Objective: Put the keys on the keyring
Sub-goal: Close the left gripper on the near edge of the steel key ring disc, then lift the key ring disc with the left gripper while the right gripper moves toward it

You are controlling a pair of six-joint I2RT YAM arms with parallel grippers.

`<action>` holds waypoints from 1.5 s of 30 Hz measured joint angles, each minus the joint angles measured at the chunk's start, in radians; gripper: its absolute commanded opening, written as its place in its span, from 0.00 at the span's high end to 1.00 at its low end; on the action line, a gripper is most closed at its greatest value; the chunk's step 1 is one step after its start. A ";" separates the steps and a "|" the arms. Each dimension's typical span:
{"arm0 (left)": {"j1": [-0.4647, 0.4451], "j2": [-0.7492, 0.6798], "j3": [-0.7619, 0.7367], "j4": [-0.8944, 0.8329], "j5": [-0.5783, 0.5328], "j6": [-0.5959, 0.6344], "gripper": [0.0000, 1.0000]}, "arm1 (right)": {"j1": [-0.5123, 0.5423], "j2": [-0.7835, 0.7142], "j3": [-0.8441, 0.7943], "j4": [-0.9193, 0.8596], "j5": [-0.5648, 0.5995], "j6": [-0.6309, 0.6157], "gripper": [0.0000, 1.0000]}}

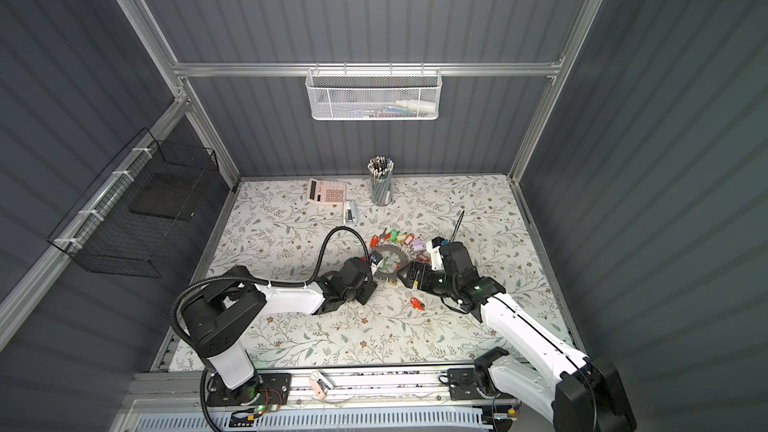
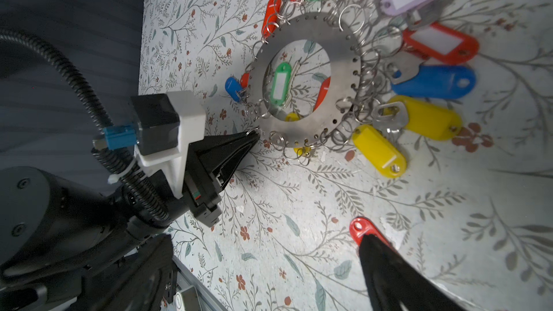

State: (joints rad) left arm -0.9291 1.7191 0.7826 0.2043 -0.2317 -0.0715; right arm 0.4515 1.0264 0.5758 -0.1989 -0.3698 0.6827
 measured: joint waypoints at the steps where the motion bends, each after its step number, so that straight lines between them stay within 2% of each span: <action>1: 0.000 -0.042 -0.012 -0.013 0.005 -0.012 1.00 | 0.000 0.003 0.001 0.010 0.003 -0.004 0.01; 7: 0.000 -0.237 -0.022 -0.076 0.008 -0.037 1.00 | -0.018 0.076 0.078 0.025 -0.005 -0.037 0.01; 14: 0.000 -0.324 0.010 -0.143 0.010 -0.029 1.00 | -0.082 0.107 0.190 0.051 -0.055 -0.077 0.01; 23: 0.000 -0.447 0.039 -0.127 0.065 -0.022 1.00 | -0.177 0.035 0.195 0.148 -0.164 -0.101 0.01; 30: 0.000 -0.527 -0.022 0.095 0.131 -0.005 1.00 | -0.186 -0.023 0.164 0.297 -0.253 -0.119 0.01; 34: 0.000 -0.541 -0.082 0.239 0.194 0.001 1.00 | -0.186 -0.007 0.164 0.386 -0.326 -0.115 0.07; 41: 0.001 -0.500 -0.170 0.504 0.287 -0.003 1.00 | -0.185 0.053 0.164 0.501 -0.434 -0.103 0.26; 45: 0.046 -0.430 -0.171 0.632 0.386 -0.066 1.00 | -0.184 0.075 0.160 0.571 -0.482 -0.083 0.32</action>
State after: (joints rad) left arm -0.8829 1.2888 0.6121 0.8368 0.1539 -0.1375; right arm 0.2672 1.1011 0.7361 0.3721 -0.8516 0.5995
